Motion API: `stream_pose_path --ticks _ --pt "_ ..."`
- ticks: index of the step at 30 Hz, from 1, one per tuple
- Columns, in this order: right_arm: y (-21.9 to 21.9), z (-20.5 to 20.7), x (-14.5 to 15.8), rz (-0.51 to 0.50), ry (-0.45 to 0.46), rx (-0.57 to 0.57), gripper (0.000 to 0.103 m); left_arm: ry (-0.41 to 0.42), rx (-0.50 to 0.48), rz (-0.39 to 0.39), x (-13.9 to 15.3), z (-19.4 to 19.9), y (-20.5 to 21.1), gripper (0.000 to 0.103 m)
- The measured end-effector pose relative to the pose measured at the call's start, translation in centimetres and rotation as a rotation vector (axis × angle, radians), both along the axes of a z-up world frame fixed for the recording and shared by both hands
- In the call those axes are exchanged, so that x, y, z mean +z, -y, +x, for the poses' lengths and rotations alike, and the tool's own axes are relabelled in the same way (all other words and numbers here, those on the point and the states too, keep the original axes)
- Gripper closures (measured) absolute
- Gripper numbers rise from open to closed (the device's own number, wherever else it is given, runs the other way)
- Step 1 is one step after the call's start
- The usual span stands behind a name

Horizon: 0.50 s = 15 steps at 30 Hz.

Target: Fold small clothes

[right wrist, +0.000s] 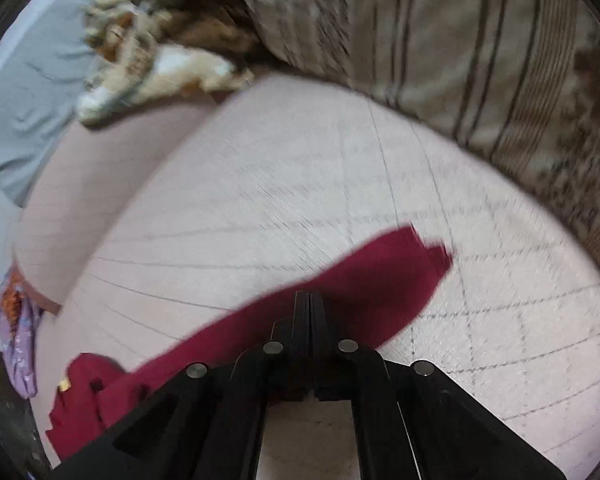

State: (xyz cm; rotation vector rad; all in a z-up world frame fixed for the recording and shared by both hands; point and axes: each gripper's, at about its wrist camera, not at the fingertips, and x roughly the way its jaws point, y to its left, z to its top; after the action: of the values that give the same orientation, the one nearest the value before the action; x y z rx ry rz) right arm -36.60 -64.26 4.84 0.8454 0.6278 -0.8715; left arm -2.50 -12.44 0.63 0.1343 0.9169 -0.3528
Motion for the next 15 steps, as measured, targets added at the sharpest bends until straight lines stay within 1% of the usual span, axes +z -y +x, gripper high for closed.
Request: stream_pose_path --ticks 2,4,5,6,7,8,9,12,15 --pt "-1.1 0.1 2.3 -0.078 -0.005 0.039 0.103 -0.001 0.001 -0.001 0.0 0.0 0.0 0.006" --pt "-1.7 0.4 4.1 -0.118 -0.010 0.075 0.103 -0.001 0.002 -0.004 0.0 0.1 0.0 0.006" --pt "-1.8 0.5 4.4 -0.096 0.001 0.083 0.096 -0.002 0.002 -0.006 0.0 0.1 0.0 0.006" --pt "-1.7 0.4 4.3 -0.057 0.017 0.085 0.086 -0.002 0.002 -0.006 0.0 0.0 0.0 0.006" --pt "-1.5 0.5 3.7 0.005 0.030 0.085 0.074 -0.002 0.003 -0.005 0.0 0.0 0.0 0.006" --pt "-1.5 0.7 2.8 0.060 0.047 0.095 0.045 -0.002 0.002 -0.005 0.0 0.0 0.0 0.006" --pt "-1.5 0.9 2.1 0.093 0.060 0.097 0.039 -0.002 0.002 -0.006 0.0 0.0 0.0 0.006" --pt "-1.5 0.5 0.2 0.123 0.046 0.029 0.039 -0.003 0.003 -0.006 0.0 0.0 0.0 0.006" --pt "0.4 -0.5 -1.5 0.175 0.066 -0.081 0.038 -0.002 0.002 0.004 0.0 0.0 0.2 0.005"
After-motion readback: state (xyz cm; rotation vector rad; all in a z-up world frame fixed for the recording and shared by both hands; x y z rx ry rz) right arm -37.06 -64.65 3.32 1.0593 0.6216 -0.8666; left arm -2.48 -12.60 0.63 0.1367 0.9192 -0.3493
